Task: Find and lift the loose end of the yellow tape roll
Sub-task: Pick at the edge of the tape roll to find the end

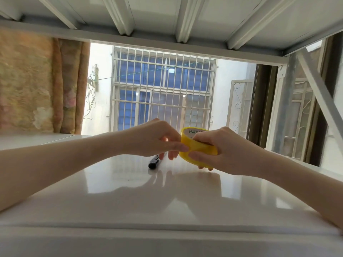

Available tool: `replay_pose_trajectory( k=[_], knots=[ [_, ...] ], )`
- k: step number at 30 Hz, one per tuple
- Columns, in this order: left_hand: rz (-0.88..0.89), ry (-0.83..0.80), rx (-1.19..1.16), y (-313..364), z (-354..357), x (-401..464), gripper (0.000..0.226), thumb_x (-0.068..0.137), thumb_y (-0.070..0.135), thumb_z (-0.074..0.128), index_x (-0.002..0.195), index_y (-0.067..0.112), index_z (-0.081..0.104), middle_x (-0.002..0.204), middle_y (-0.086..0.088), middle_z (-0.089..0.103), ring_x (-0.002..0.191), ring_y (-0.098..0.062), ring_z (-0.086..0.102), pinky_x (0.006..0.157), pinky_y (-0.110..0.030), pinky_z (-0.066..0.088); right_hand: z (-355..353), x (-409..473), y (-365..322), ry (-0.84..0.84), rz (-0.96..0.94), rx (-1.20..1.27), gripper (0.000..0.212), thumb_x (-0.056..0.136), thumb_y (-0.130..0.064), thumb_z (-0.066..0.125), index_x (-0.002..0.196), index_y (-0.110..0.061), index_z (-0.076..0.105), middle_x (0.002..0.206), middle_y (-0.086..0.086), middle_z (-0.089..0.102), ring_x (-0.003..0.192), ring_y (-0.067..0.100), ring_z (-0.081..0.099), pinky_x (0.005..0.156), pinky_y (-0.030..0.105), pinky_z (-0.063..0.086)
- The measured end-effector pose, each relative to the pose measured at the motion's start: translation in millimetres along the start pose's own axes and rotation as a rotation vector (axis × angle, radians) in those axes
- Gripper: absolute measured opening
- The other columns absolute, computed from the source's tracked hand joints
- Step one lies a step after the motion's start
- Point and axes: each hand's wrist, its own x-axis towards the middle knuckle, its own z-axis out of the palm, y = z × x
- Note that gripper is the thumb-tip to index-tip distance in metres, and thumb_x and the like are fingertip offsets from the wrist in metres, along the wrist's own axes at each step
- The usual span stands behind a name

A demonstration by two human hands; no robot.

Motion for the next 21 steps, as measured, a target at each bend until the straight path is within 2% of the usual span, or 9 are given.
replay_pose_trajectory(
  k=[6, 10, 17, 21],
  knots=[
    [0.068, 0.054, 0.036, -0.7, -0.1, -2.8, 0.029, 0.090, 0.035, 0.050, 0.072, 0.019, 0.067, 0.066, 0.010, 0.066, 0.062, -0.004, 0.065, 0.063, -0.009, 0.048, -2.7, -0.7, 0.0, 0.000, 0.011, 0.062, 0.024, 0.086, -0.031, 0.057, 0.099, -0.012, 0.063, 0.085, -0.001, 0.071, 0.066, 0.010, 0.070, 0.066, 0.024, 0.055],
    [0.146, 0.084, 0.062, -0.1, 0.3, -3.4, 0.027, 0.092, 0.032, 0.048, 0.073, 0.022, 0.065, 0.064, 0.016, 0.063, 0.063, -0.001, 0.063, 0.060, -0.003, 0.039, -3.8, -0.8, -0.8, 0.012, 0.011, 0.046, 0.027, 0.085, -0.033, 0.056, 0.102, -0.013, 0.063, 0.088, -0.003, 0.070, 0.064, 0.008, 0.070, 0.067, 0.019, 0.055],
    [0.194, 0.151, 0.120, -2.0, 3.6, -3.9, 0.027, 0.092, 0.033, 0.047, 0.070, 0.028, 0.063, 0.064, 0.015, 0.063, 0.057, 0.000, 0.060, 0.057, -0.002, 0.037, -4.2, -1.2, -0.2, 0.020, 0.022, -0.008, 0.023, 0.084, -0.038, 0.054, 0.099, -0.022, 0.060, 0.087, -0.006, 0.069, 0.064, 0.006, 0.070, 0.069, 0.022, 0.056],
    [0.212, 0.165, 0.106, -2.6, 4.1, -4.2, 0.033, 0.090, 0.037, 0.045, 0.072, 0.022, 0.068, 0.064, 0.012, 0.065, 0.057, -0.001, 0.061, 0.057, -0.002, 0.038, -4.4, -1.7, -0.2, 0.021, 0.022, -0.030, 0.025, 0.085, -0.039, 0.054, 0.100, -0.020, 0.061, 0.087, -0.005, 0.069, 0.064, 0.006, 0.069, 0.067, 0.021, 0.055]
  ],
)
